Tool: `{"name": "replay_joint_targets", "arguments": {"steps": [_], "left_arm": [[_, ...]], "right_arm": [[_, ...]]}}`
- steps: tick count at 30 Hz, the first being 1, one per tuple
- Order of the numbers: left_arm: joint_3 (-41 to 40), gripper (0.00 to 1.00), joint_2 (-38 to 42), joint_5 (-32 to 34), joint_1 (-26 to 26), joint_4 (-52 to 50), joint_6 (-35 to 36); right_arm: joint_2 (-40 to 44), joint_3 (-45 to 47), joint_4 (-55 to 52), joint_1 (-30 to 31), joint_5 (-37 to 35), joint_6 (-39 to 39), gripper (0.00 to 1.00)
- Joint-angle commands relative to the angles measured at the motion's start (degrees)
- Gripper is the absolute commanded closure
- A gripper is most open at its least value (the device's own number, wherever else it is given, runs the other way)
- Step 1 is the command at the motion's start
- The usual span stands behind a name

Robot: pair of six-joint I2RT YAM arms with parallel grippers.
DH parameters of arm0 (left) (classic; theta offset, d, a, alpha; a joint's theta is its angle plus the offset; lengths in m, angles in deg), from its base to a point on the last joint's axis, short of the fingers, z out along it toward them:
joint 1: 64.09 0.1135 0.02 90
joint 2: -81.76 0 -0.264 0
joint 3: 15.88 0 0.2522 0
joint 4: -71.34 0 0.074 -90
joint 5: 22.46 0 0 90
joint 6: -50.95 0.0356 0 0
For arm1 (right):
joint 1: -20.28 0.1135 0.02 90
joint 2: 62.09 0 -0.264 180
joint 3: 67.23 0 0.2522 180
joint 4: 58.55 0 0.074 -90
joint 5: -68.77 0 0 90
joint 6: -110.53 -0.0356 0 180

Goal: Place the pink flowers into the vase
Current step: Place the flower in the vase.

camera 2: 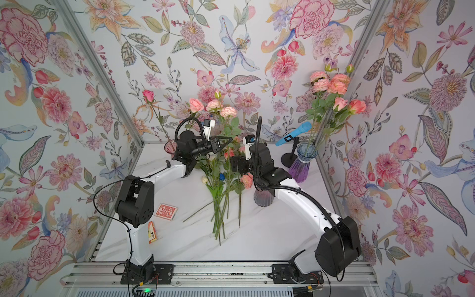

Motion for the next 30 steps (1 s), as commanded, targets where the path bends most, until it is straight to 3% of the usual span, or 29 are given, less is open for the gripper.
{"name": "replay_joint_targets", "arguments": {"steps": [1,10,17,25,30], "left_arm": [[5.0,1.0,0.4,-0.4,-1.0,-7.1,7.7],[15.8,1.0,2.2,1.6,-1.7,-17.9,16.9],[24.1,1.0,7.0,9.6,-1.7,-29.6,29.4],[31.5,1.0,10.5,13.1,-1.2,-34.1,33.5],[32.1,1.0,14.6,19.8,0.6,-36.8,38.7]], "right_arm": [[3.2,1.6,-1.1,-0.7,-2.1,0.3,0.01],[6.7,3.5,-1.1,-1.9,-2.0,-0.2,0.01],[5.7,3.0,-1.1,-1.7,-0.3,-0.5,0.01],[3.2,1.5,-0.6,-0.7,0.4,-0.5,0.01],[2.1,0.9,-0.3,-0.4,1.0,-0.6,0.01]]}}
